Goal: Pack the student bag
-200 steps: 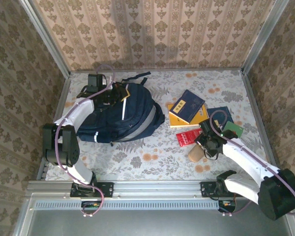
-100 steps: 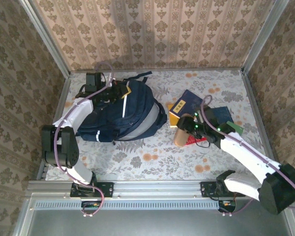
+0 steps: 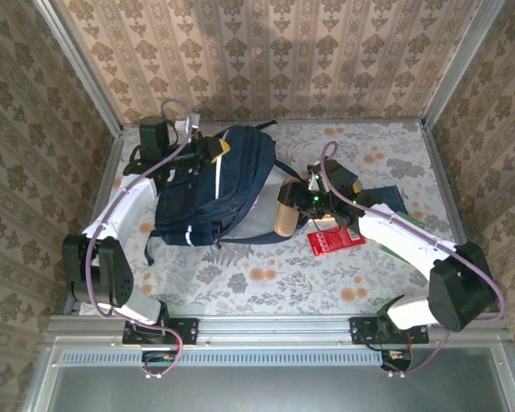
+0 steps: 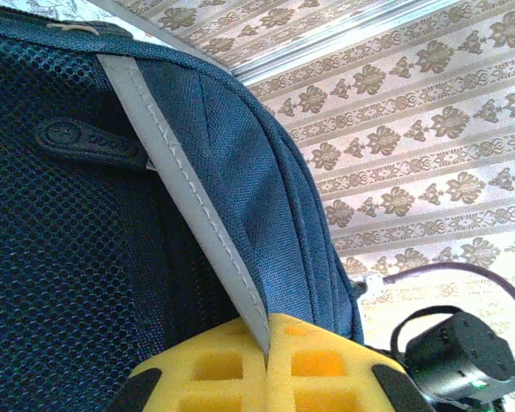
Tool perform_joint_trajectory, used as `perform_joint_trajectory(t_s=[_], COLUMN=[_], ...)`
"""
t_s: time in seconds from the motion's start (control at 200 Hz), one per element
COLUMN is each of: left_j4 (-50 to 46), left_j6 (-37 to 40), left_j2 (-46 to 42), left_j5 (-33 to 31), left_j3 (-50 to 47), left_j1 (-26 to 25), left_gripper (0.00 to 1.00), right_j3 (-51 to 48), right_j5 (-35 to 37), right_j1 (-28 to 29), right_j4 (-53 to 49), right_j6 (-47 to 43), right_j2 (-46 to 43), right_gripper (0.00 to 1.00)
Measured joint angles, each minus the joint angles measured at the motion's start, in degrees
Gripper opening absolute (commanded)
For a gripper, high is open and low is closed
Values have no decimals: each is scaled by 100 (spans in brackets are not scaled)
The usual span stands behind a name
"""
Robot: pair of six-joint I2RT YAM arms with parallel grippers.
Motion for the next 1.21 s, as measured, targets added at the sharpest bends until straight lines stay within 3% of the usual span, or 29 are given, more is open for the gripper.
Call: perform_joint_trajectory(t_s=[0.335,0.86,0.985,1.205], left_j4=[699,946,901,885], left_j6=[-498,-560,-560,-560], left_j2=[0,0,0,2], left_j5=[175,66,-133,-393], left_j3=[-92,-98,-131,-142], left_j1=[-4,-63,17,221], left_gripper=[0,0,0,0], right_j3=[407,3442,4312,5615], right_j5=[-278,-225,66,702], right_j1=[146,911,1060,1279], right_j4=[1335,1869,1823,1368], right_j6=[745,1268,1338,1368], right_j2=[1270,3991,4647,5407], right_gripper=[24,34,45,79])
